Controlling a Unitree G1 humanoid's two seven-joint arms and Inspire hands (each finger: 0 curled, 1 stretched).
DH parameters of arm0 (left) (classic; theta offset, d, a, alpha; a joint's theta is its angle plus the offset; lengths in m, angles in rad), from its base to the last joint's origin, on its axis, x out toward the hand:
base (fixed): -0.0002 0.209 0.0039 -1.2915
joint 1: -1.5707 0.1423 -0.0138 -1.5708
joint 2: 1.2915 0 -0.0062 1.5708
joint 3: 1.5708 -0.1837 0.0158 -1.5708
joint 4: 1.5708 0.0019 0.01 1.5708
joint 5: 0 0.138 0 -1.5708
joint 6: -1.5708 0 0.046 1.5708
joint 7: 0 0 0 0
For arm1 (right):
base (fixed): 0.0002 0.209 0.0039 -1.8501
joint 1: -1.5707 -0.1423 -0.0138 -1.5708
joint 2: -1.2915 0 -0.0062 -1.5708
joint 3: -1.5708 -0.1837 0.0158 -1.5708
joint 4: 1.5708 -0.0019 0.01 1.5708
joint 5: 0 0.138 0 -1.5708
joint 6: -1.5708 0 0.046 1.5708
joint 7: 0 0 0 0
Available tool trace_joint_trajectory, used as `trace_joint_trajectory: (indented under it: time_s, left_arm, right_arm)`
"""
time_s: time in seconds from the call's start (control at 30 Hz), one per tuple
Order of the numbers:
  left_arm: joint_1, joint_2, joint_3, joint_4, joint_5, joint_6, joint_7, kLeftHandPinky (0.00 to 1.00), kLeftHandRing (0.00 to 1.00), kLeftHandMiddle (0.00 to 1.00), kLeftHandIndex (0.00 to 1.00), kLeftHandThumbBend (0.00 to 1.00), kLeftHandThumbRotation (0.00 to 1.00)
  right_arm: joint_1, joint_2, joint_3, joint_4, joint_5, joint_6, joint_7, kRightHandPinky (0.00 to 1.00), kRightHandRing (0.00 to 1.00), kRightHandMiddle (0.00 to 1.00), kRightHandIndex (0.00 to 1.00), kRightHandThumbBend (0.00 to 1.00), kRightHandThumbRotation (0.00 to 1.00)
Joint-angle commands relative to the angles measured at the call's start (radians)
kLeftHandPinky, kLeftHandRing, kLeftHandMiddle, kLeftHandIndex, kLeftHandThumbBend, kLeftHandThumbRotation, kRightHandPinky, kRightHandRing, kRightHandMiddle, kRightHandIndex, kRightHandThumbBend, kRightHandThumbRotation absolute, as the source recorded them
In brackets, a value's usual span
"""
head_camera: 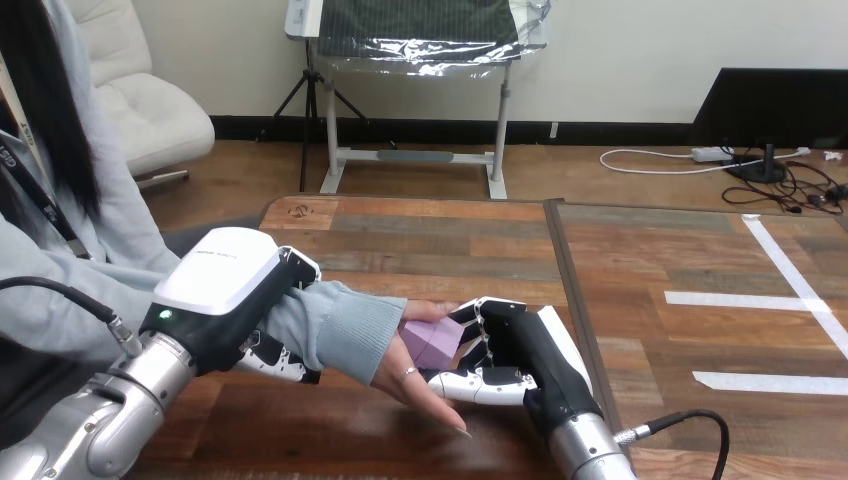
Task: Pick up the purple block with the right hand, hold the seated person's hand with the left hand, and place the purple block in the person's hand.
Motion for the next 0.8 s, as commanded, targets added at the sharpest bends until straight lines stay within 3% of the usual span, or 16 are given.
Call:
trace_joint_trajectory:
  time_s: [0.0, 0.77]
  left_arm:
    - [-0.07, -0.03, 0.051, -0.092, -0.039, -0.017, 0.029, 0.23, 0.23, 0.28, 0.3, 0.86, 0.0]
    - [-0.064, -0.041, 0.05, -0.071, -0.045, -0.042, 0.045, 0.23, 0.23, 0.28, 0.3, 0.87, 0.0]
  right_arm:
    - [-0.088, 0.017, 0.015, -0.008, 0.003, -0.033, 0.013, 0.25, 0.3, 0.38, 0.49, 0.78, 0.0]
    - [-0.103, 0.017, 0.045, 0.014, -0.029, -0.037, 0.004, 0.25, 0.29, 0.36, 0.48, 0.79, 0.0]
